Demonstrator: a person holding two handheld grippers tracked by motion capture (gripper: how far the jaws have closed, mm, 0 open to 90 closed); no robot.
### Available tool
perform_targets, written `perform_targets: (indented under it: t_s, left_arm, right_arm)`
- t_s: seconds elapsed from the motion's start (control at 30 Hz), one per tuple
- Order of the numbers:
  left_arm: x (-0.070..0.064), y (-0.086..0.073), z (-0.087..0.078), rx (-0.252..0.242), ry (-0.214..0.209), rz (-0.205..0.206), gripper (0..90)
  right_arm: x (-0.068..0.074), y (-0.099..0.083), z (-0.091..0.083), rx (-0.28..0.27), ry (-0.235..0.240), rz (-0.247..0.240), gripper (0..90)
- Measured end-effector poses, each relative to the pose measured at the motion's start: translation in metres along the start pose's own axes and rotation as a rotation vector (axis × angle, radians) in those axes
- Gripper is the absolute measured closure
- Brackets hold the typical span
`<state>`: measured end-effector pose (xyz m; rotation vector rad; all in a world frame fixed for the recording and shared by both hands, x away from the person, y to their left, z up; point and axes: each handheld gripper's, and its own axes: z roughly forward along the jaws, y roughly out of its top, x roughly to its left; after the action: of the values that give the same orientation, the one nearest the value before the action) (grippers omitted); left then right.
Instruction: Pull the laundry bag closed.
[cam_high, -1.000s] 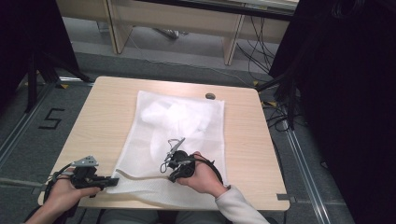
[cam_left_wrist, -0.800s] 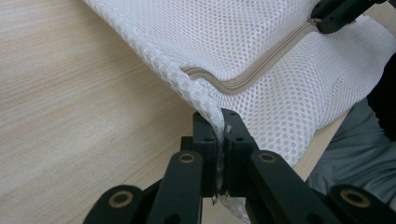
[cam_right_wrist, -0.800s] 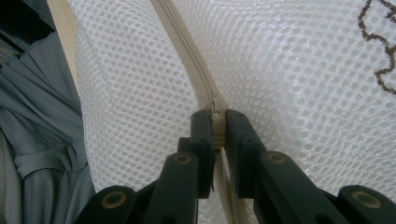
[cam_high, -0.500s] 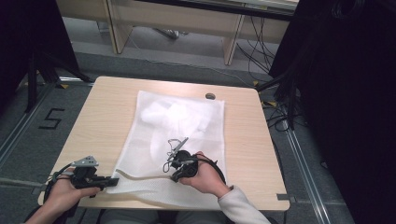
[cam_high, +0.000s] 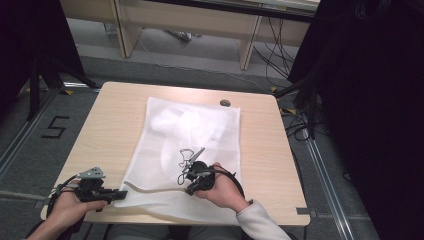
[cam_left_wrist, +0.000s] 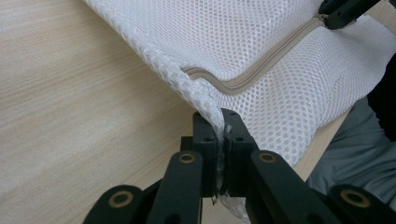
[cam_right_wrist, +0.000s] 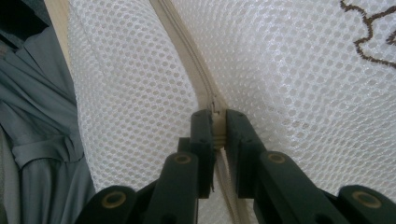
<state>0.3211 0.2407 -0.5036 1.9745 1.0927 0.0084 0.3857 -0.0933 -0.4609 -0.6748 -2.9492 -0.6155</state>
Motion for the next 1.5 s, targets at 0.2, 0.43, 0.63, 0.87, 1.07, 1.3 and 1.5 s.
perform_targets:
  t_s: [0.2,0.43,0.63,0.87,1.07,1.3,1.5]
  left_arm:
    - [0.0,-0.001,0.001,-0.018,0.003,-0.005,85.3]
    - [0.0,-0.001,0.001,-0.019,0.005,-0.004,85.3]
    - [0.0,-0.001,0.001,-0.018,0.005,-0.005,85.3]
    - [0.0,-0.001,0.001,-0.018,0.004,-0.005,85.3]
    - [0.0,-0.001,0.001,-0.019,0.004,-0.005,85.3]
    - [0.0,-0.001,0.001,-0.017,0.005,-0.005,85.3]
    - [0.0,-0.001,0.001,-0.017,0.005,-0.004,85.3]
  right_arm:
    - [-0.001,-0.002,-0.001,0.007,-0.018,0.0,82.3]
    - [-0.002,-0.005,-0.003,0.009,-0.021,0.004,82.3]
    - [-0.003,-0.008,-0.004,0.005,-0.006,0.017,82.3]
    - [-0.004,-0.01,-0.006,0.003,-0.016,0.024,82.3]
    - [-0.005,-0.011,-0.007,0.006,-0.02,0.013,82.3]
    - [-0.005,-0.016,-0.009,0.004,-0.011,0.031,82.3]
    - [-0.006,-0.019,-0.012,0.006,-0.019,0.032,82.3]
